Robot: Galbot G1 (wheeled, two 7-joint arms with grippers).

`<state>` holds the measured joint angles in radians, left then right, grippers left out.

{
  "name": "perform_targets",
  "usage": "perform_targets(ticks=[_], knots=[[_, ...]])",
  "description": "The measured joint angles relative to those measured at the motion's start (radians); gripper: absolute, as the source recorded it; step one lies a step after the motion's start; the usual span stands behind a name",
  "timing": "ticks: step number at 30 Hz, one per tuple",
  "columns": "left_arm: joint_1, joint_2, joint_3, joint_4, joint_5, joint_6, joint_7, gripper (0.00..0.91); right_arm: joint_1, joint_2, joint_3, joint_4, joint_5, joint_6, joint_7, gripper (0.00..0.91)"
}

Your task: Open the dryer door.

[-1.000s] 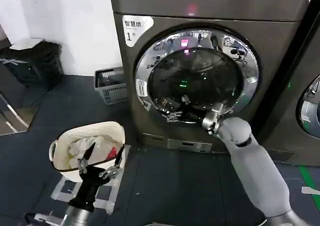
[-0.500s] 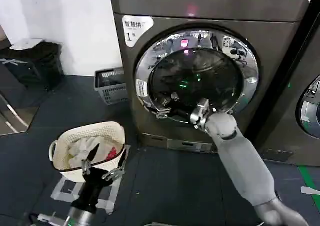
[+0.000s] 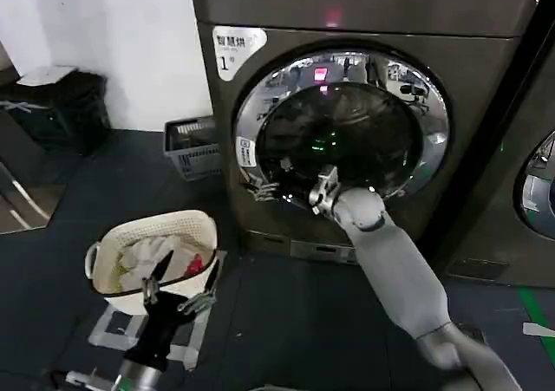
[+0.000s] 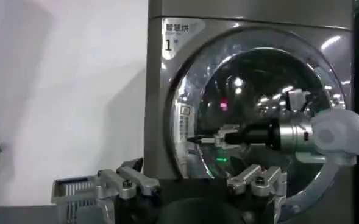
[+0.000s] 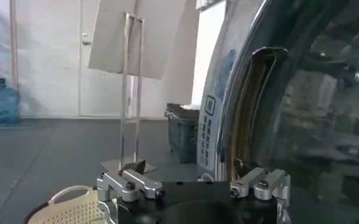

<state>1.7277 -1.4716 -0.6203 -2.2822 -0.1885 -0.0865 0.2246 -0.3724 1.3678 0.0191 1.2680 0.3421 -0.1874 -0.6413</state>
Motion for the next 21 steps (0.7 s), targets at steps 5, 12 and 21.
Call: perform_targets(ticks=[5,12,21], knots=[[0.012,0.0,0.003,-0.003,0.0,-0.002,0.0,0.907,0.008,0.007,-0.008,-0.008,0.0,0.004,-0.002,0.907],[0.002,-0.005,0.014,-0.012,-0.017,0.03,-0.001,0.907,0.009,-0.002,-0.025,-0.005,0.026,-0.016,-0.017,0.907],[-0.001,0.001,0.001,-0.014,-0.009,0.05,-0.029,0.907,-0.009,-0.025,-0.029,0.027,0.089,-0.02,-0.106,0.907]])
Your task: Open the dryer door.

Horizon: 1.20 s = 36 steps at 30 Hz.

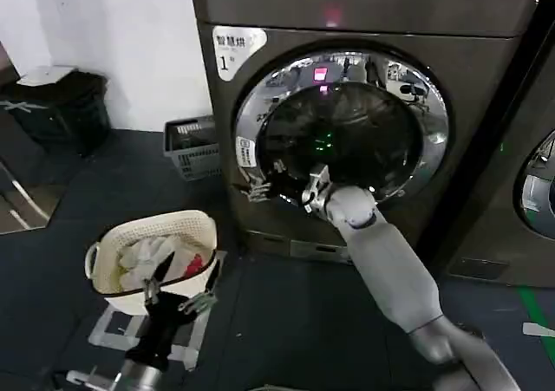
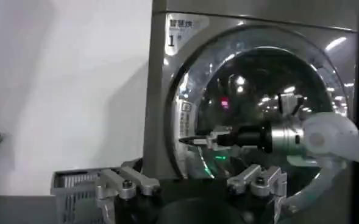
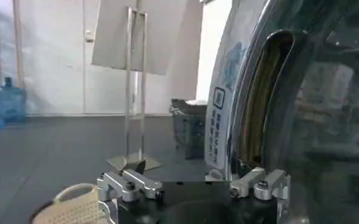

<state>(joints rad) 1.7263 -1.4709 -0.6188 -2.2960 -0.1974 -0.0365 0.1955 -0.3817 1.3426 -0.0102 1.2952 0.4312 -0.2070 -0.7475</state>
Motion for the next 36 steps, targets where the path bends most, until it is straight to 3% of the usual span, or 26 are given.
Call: perform_targets(ticks=[5,17,27,36], knots=[[-0.02,0.008,-0.02,-0.011,0.011,0.053,-0.012,0.907,-0.025,-0.032,0.009,0.042,0.024,-0.003,-0.089,0.907],[-0.062,0.023,-0.117,0.014,-0.056,0.017,0.04,0.907,-0.127,-0.124,0.073,0.183,0.045,0.076,-0.262,0.907],[-0.089,0.029,-0.171,0.056,-0.102,-0.011,0.052,0.907,-0.191,-0.169,0.115,0.25,0.107,0.051,-0.365,0.907],[-0.107,0.043,-0.208,0.069,-0.146,0.002,0.062,0.907,-0.203,-0.171,0.147,0.229,0.124,0.05,-0.482,0.907]])
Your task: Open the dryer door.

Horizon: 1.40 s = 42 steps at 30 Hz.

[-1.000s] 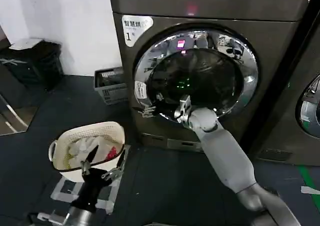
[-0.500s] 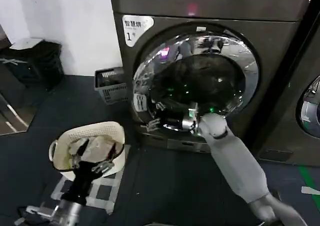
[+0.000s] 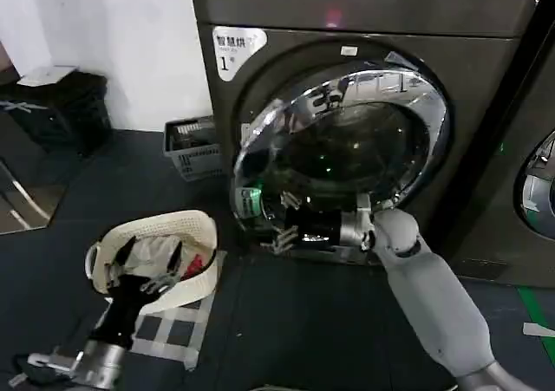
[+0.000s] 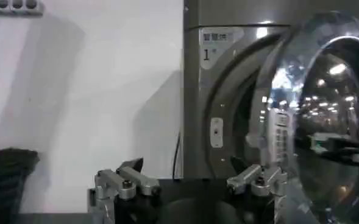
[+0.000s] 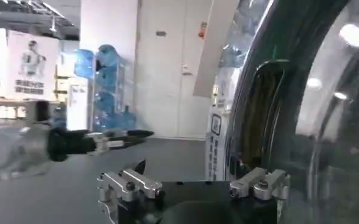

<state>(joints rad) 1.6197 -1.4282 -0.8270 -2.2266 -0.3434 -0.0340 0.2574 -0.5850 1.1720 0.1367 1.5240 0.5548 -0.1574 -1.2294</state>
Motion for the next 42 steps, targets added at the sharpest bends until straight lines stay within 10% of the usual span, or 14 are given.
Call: perform_targets(ticks=[42], knots=[[-0.195,0.214,0.099,0.111,-0.213,0.016,0.157,0.907,-0.107,-0.146,0.01,0.039,0.186,0.034,-0.233,0.907]])
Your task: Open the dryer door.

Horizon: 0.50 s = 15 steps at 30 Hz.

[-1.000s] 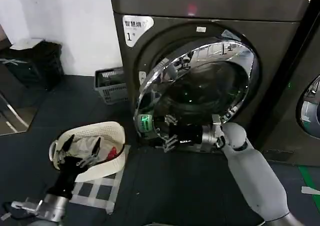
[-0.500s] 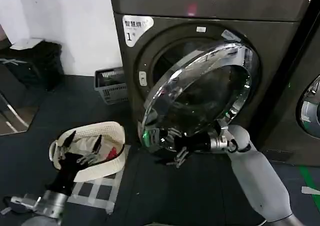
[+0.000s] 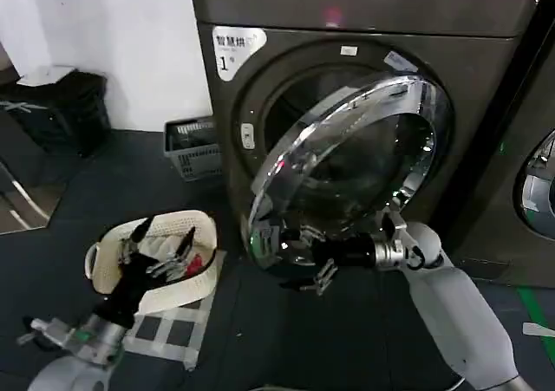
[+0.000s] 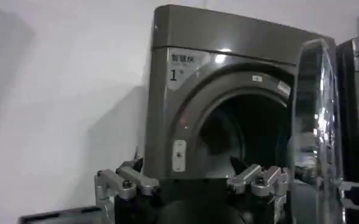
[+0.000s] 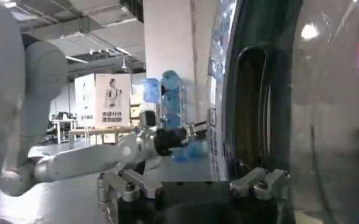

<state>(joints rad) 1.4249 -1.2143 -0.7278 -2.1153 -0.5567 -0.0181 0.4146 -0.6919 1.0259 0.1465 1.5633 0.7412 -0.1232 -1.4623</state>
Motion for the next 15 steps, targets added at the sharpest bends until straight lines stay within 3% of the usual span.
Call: perform_targets(ticks=[15], knots=[[-0.121,0.093,0.149,0.038,-0.074,0.029,-0.022,0.907,-0.127,-0.08,0.154,0.021,0.012,0.037,0.001,0.907]])
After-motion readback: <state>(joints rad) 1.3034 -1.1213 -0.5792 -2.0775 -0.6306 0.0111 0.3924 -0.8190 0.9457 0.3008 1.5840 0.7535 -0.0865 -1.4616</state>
